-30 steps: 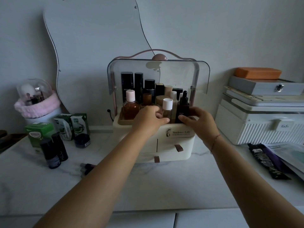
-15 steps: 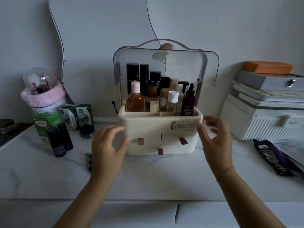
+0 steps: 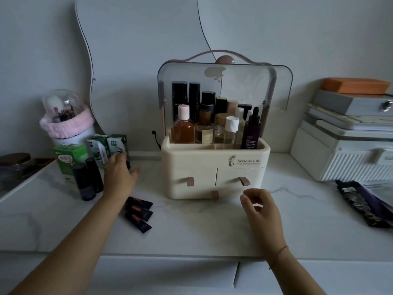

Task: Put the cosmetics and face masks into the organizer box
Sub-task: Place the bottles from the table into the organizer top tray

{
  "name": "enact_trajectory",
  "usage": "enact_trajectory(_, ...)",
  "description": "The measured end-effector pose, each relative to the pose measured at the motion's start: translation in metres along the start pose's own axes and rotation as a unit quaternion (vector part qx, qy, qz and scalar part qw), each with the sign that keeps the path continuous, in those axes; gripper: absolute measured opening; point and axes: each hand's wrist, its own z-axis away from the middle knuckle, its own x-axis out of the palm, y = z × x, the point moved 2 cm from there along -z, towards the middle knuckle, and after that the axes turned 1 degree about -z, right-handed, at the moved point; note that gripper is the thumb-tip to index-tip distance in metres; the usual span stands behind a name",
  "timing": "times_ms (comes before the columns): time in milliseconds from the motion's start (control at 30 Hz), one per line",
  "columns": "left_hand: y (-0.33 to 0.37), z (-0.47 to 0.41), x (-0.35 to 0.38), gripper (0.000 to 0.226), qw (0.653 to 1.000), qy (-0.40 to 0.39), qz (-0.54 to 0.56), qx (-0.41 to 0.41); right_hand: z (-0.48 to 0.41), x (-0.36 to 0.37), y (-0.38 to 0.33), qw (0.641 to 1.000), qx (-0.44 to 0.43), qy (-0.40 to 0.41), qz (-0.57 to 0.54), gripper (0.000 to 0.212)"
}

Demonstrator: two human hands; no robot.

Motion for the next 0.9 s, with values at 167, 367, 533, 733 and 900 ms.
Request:
enact_trajectory(167,-0.006,-0.020,0.015,0.057,0.995,-0.020,0.007,-0.099,-0.001,0.002,0.004,0.999,0.034,-0.030,-0.004,0.006)
enact_trajectory(367,-0.014,-0.025,0.021,0.046,0.987,-0.025,-0.033,-0.156,-0.002,0.002,0.006,0.999,0.032,-0.032,-0.001,0.005)
enact_trajectory(533,-0.011,-0.021,0.025,0.047,0.989,-0.030,0.011,-0.143,-0.002,0.002,0.006,0.999,0.029,-0.029,-0.003,0.004)
enact_trajectory(733,-0.007,-0.016,0.033,0.052,0.989,-0.043,0.061,-0.125,-0.002,0.003,0.005,0.999,0.030,-0.035,0.001,0.004)
enact_trajectory(900,-0.013,-0.024,0.032,0.052,0.992,-0.061,0.010,-0.107,-0.002,0.002,0.005,0.999,0.032,-0.036,0.005,0.005)
